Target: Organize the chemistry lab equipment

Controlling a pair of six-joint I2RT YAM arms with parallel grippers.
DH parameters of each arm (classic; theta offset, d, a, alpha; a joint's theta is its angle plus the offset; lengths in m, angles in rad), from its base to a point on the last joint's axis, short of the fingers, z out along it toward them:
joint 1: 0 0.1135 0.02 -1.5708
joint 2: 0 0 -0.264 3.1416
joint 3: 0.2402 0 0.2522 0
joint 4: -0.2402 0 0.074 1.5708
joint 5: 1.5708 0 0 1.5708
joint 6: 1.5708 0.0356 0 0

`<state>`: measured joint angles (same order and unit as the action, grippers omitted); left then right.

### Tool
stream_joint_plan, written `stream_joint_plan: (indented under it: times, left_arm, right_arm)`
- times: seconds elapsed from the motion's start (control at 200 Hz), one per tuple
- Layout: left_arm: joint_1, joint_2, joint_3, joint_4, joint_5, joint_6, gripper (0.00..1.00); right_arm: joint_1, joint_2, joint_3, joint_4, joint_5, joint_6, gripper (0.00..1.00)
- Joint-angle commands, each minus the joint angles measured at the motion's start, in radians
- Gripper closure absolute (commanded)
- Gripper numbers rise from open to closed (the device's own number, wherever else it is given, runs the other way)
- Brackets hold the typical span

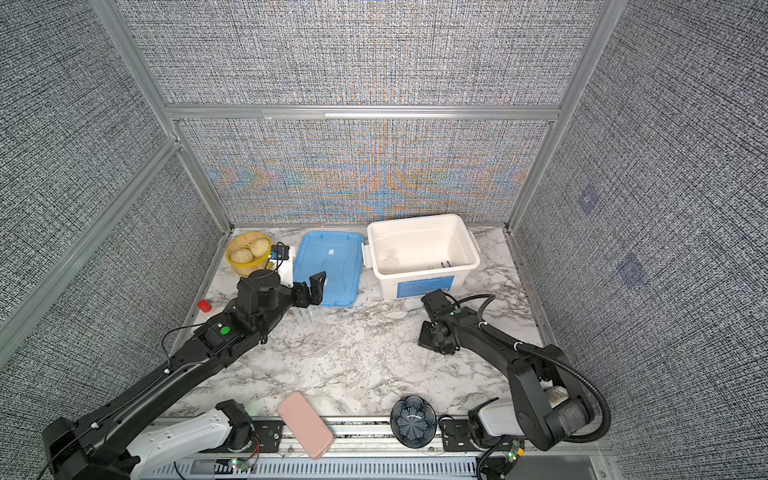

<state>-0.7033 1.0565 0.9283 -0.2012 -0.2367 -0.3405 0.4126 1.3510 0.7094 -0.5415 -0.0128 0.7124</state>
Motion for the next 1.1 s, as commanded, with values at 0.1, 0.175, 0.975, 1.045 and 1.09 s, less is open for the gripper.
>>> stream_joint_plan:
  times: [0.1,0.175,0.975,1.045,1.09]
  left_arm:
    - [-0.028,0.053,-0.026,0.148,0.242,-0.091,0.01]
    - [-0.041,0.076,-0.072,0.255,0.324,-0.124,0.01]
    - [-0.152,0.358,0.011,0.344,0.715,-0.355,0.03]
    - [-0.152,0.391,0.037,0.352,0.733,-0.375,0.04]
    - [-0.151,0.406,0.046,0.373,0.743,-0.39,0.04]
  right_arm:
    - [-0.051,-0.091,-0.008,0.005,-0.054,0.069,1.0]
    - [-0.072,-0.126,-0.023,0.016,-0.072,0.105,1.0]
    - [-0.063,-0.571,-0.058,0.264,-0.094,0.361,1.0]
    - [-0.046,-0.56,-0.039,0.277,-0.09,0.359,1.0]
    - [-0.032,-0.553,-0.03,0.291,-0.087,0.359,1.0]
